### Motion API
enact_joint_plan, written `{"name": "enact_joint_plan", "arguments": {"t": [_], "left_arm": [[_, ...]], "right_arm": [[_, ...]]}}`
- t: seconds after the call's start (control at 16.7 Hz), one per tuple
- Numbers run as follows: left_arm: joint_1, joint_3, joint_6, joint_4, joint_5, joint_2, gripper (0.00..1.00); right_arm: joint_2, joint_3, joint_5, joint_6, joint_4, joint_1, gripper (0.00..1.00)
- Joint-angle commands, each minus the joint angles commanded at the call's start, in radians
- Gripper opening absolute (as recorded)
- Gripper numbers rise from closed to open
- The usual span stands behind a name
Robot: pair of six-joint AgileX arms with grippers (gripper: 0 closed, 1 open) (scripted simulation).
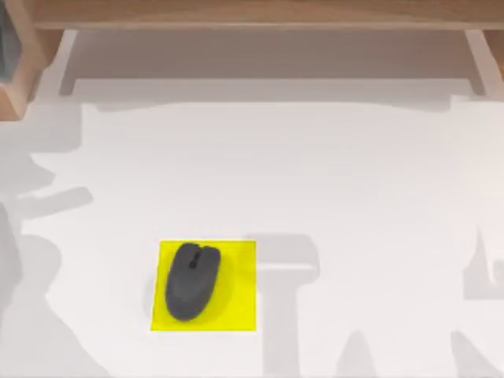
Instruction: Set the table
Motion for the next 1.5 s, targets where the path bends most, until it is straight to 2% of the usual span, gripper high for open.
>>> {"name": "enact_joint_plan", "arguments": {"t": [0.48, 1.26, 1.5], "left_arm": [[-0.03, 0.08, -0.012, -0.012, -0.024, 0.073, 0.0], [-0.03, 0.08, -0.012, -0.012, -0.024, 0.073, 0.98], [-0.03, 0.08, -0.012, -0.012, -0.024, 0.073, 1.0]], "right_arm": [[0.0, 0.0, 0.0, 0.0, 0.0, 0.0, 1.0], [0.0, 0.0, 0.0, 0.0, 0.0, 0.0, 1.0], [0.0, 0.0, 0.0, 0.0, 0.0, 0.0, 1.0]]}}
